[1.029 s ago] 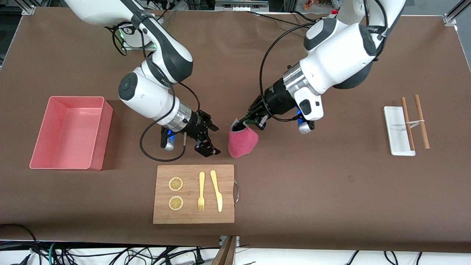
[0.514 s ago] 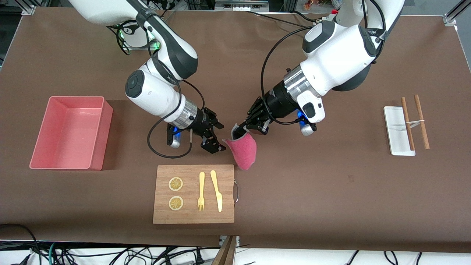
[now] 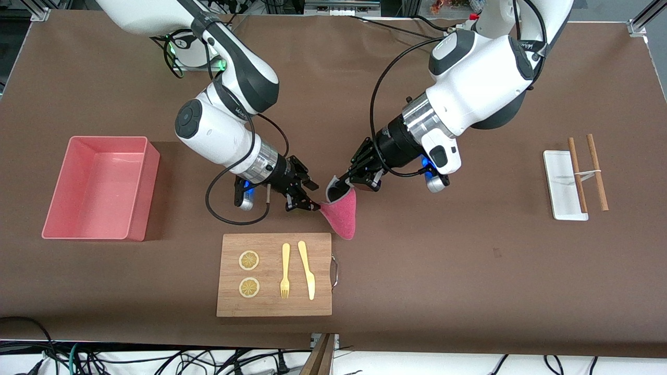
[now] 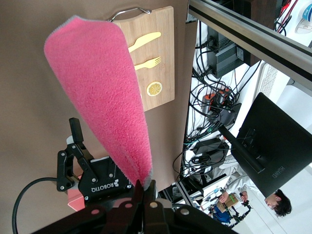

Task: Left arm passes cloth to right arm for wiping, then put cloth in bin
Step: 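Grasp the cloth with the right gripper while the left gripper holds it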

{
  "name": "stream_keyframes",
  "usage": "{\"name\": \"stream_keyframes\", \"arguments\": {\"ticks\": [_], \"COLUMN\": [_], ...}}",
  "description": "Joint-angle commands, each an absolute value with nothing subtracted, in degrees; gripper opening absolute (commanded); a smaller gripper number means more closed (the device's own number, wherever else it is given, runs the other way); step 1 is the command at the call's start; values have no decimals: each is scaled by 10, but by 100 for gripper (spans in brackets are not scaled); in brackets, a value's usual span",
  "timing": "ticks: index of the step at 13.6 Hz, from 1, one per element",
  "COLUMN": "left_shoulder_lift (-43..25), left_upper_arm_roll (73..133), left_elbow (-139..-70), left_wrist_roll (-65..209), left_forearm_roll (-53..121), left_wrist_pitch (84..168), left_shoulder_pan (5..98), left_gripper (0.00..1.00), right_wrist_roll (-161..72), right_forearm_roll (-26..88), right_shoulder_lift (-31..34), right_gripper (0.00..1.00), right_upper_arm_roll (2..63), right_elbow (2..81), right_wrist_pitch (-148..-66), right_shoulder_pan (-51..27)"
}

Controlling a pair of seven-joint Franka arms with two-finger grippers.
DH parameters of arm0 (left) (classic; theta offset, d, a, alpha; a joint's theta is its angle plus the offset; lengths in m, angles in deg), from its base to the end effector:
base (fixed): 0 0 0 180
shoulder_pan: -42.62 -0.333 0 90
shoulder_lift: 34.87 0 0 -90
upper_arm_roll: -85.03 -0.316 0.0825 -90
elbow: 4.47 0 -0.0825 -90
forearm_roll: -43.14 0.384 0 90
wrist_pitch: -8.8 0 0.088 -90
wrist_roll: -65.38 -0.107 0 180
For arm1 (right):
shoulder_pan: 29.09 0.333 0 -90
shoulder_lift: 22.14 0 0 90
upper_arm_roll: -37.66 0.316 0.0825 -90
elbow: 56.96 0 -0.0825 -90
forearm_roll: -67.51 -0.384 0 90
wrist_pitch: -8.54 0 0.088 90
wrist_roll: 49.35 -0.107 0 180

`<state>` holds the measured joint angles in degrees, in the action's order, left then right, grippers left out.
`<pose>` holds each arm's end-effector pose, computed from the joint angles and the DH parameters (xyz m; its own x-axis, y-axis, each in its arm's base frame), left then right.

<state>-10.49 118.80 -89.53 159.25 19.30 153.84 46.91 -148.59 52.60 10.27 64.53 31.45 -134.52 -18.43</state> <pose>0.6132 -0.3739 0.5405 0.3177 0.7180 -0.6193 0.9003 -0.0235 0.4346 0.6168 0.3917 0.3982 0.2403 -0.8301 -0.5032 -0.9578 -0.1187 -0.2617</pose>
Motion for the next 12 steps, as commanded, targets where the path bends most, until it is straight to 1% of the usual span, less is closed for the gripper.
{"name": "stream_keyframes", "arguments": {"ticks": [1,3,6,7,8,9,10,12], "left_shoulder_lift": [-109,-109,-109,-109,-109,-109,-109,-109], "left_upper_arm_roll": [1185,1185,1185,1185,1185,1185,1184,1184], "left_elbow": [-889,-889,-889,-888,-888,-888,-888,-888], "left_wrist_roll": [1599,1599,1598,1598,1598,1598,1597,1597], "left_forearm_roll": [188,188,188,188,188,188,189,189], "left_wrist_pitch": [1539,1539,1539,1538,1538,1538,1538,1538], "left_shoulder_pan": [471,471,469,469,468,469,468,469], "left_gripper": [0,0,0,0,0,0,0,0], "right_wrist_roll": [-1493,-1492,-1493,-1493,-1493,-1479,-1478,-1477], "right_forearm_roll": [520,520,520,520,520,521,521,521], "right_shoulder_lift": [113,117,120,124,124,124,124,124], "right_gripper": [86,80,80,71,31,2,0,0], "right_upper_arm_roll": [650,653,661,661,661,661,661,661], "right_elbow": [308,308,308,308,308,308,308,308], "right_wrist_pitch": [-1367,-1373,-1386,-1387,-1390,-1390,-1390,-1391], "right_shoulder_pan": [-184,-182,-182,-178,-177,-177,-178,-180]}}
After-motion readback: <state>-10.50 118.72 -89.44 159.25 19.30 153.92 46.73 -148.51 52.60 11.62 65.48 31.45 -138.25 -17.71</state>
